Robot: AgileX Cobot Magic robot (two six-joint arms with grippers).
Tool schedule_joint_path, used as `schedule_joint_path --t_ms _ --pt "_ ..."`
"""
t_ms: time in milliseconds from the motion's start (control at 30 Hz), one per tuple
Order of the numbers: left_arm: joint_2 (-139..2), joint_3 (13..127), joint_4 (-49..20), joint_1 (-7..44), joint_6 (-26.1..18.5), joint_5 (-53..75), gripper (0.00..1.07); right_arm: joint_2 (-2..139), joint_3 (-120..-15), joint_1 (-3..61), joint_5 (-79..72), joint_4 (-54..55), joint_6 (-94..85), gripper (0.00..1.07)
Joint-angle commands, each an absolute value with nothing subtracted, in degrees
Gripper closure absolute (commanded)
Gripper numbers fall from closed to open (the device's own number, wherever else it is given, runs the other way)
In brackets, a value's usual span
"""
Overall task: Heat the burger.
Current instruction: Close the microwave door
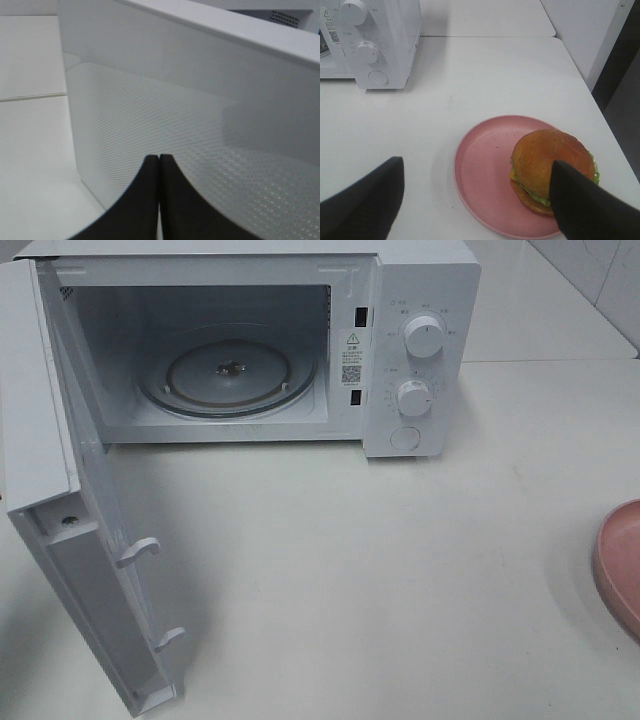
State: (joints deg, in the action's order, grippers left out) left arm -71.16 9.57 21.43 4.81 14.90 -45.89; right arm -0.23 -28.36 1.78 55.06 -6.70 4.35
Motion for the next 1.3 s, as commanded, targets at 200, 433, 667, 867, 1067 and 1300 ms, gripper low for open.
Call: schedule_joint_path --t_ms 200,433,667,867,1067,1300 --pt "-77.35 11.69 22.75 9.34 15.41 -50.94 1.07 -1.66 -28.30 1.49 55.06 -6.76 3.50 0.33" --pt "-81.53 14.27 13.58 15.76 14.27 -50.76 1.07 -1.66 -28.30 1.49 55.06 -6.76 3.50 0.33" --pt "-85.94 18.11 10.83 21.14 12.66 -50.25 1.07 -1.66 -28.30 1.49 55.06 -6.76 3.50 0.33" --pt "-89.67 21.77 1.43 27.50 9.57 -50.13 1.07 -1.66 -28.30 1.49 55.06 -6.76 3.50 0.33" --pt "-92.25 24.92 -6.13 31.97 4.64 -50.13 1.07 -1.66 -28.30 1.49 55.06 -6.76 3.50 0.33" --pt "-95.45 30.31 -14.61 36.55 2.64 -49.16 1.07 -1.66 -28.30 1.49 55.06 -6.76 3.50 0.33"
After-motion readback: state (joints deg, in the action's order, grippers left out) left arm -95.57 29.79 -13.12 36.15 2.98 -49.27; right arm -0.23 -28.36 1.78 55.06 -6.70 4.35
